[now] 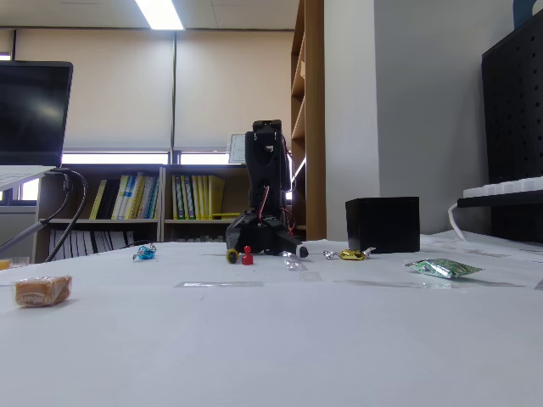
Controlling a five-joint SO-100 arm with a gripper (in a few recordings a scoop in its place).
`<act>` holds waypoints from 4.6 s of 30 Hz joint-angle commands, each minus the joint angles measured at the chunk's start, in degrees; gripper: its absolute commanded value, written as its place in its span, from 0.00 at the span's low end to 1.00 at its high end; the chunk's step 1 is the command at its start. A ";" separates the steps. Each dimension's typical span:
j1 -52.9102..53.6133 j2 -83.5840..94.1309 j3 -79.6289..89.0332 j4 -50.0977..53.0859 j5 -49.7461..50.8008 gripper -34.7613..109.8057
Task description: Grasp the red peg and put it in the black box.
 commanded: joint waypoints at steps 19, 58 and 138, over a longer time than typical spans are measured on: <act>-0.62 2.02 5.27 -0.70 0.44 0.55; -1.41 2.20 4.04 -2.11 -0.09 0.24; -50.80 -34.72 90.97 178.95 52.91 0.24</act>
